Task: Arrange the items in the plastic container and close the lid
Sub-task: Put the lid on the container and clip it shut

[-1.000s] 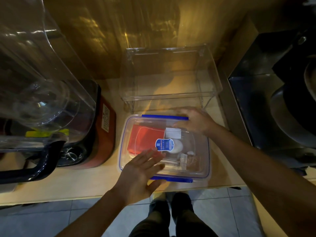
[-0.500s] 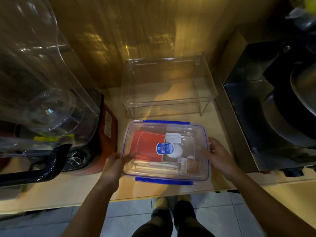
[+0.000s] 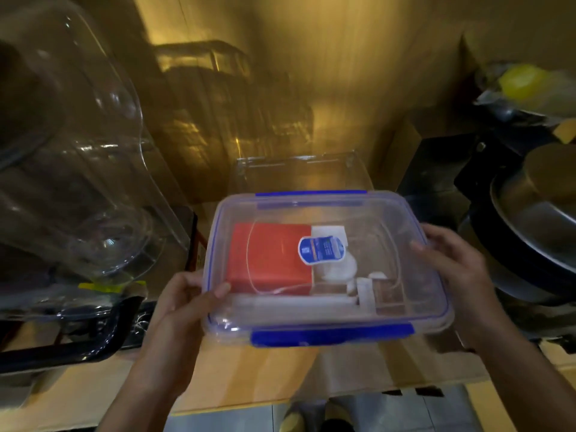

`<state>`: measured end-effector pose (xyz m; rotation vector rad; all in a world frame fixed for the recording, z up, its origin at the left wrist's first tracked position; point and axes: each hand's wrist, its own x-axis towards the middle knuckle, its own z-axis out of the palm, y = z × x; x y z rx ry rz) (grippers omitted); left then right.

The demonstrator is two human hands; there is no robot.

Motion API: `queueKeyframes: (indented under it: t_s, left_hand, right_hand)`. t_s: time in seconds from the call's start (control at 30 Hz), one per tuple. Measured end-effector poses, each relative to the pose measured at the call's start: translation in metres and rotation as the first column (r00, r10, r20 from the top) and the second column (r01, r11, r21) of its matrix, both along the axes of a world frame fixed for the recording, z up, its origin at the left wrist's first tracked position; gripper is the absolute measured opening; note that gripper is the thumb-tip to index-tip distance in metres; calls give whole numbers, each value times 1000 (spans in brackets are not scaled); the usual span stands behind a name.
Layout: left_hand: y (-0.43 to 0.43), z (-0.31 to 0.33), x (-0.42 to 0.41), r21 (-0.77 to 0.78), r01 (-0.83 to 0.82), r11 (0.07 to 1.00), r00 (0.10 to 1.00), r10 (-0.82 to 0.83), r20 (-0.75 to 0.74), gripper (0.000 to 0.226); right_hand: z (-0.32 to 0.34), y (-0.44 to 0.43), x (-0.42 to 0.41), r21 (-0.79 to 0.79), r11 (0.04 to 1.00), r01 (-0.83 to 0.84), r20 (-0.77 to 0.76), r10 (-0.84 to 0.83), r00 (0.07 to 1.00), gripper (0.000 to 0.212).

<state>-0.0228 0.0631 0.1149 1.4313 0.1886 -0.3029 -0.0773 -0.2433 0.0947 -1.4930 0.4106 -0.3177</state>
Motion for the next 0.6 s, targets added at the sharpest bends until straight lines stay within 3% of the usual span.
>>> queueKeyframes:
  t_s: [0.13,0.27,0.37,0.47,0.6]
  left_hand:
    - [-14,31,25,-165,95,982,989,-75,126,31]
    - [-38,57,68,-116,173,978,963,-143,231,46]
    - [-59,60,108,-118,149,982,972,-124,200,40]
    - [-73,49,140,-132,86,988,989,-69,130,41]
    - [-72,17,158,-127,130,983,991,-124,51,35]
  right_hand:
    - [29,-17,38,54,991,-123,103,117,988,35]
    - [38,-30,95,32,974,-223,86,220,972,49]
    - [37,-31,132,91,980,-176,50,172,984,69]
    - [29,-34,154,105,974,-201,1,202,979,68]
    - [13,-38,168,117,971,-209,-60,217,974,67]
